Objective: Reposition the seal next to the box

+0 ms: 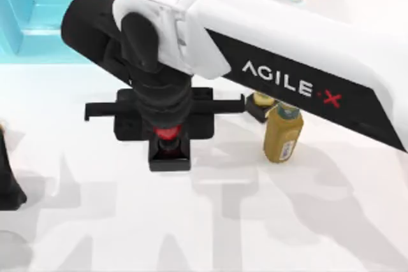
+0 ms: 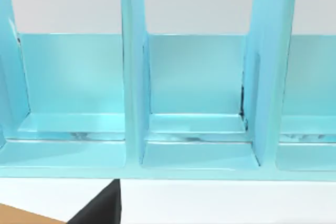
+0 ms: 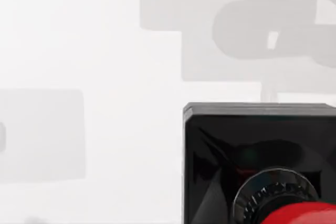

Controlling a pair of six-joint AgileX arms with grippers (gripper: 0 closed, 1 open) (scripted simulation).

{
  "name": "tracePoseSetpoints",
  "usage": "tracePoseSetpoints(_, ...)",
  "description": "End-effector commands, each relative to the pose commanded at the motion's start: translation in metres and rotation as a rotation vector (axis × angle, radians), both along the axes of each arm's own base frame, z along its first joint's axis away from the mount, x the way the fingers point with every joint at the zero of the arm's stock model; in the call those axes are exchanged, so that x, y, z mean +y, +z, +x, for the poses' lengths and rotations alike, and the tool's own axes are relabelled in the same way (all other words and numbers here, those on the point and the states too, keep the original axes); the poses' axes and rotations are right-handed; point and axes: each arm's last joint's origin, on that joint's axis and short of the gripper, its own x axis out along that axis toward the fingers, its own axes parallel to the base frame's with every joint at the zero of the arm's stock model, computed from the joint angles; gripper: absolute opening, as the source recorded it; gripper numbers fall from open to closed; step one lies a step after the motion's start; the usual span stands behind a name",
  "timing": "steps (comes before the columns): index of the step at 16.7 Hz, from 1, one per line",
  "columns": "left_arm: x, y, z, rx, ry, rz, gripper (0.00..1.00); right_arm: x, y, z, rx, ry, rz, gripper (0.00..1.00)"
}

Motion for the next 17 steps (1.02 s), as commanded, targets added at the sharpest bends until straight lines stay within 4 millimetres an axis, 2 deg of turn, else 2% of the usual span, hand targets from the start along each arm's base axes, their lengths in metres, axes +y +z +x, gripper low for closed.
tracePoseSetpoints(3,0.000,0.000,0.000,0.000,0.000,0.000,1.00,-0.069,0.032,0.007,0.022,0.013,-0.006,0.00)
tracePoseSetpoints(5,0.000,0.000,0.000,0.000,0.000,0.000,1.00,-0.122,0.048,0.002,0.036,0.018,-0.014,0.00)
tracePoseSetpoints(8,0.000,0.000,0.000,0.000,0.000,0.000,1.00,-0.202,0.060,-0.021,0.049,0.017,-0.024,0.00)
tracePoseSetpoints(11,0.000,0.000,0.000,0.000,0.000,0.000,1.00,-0.268,0.060,-0.057,0.038,0.006,-0.020,0.00)
tracePoseSetpoints(14,0.000,0.000,0.000,0.000,0.000,0.000,1.00,-0.312,0.051,-0.092,0.004,-0.011,-0.009,0.00)
tracePoseSetpoints(17,0.000,0.000,0.000,0.000,0.000,0.000,1.00,-0.333,0.041,-0.114,-0.025,-0.027,-0.002,0.00)
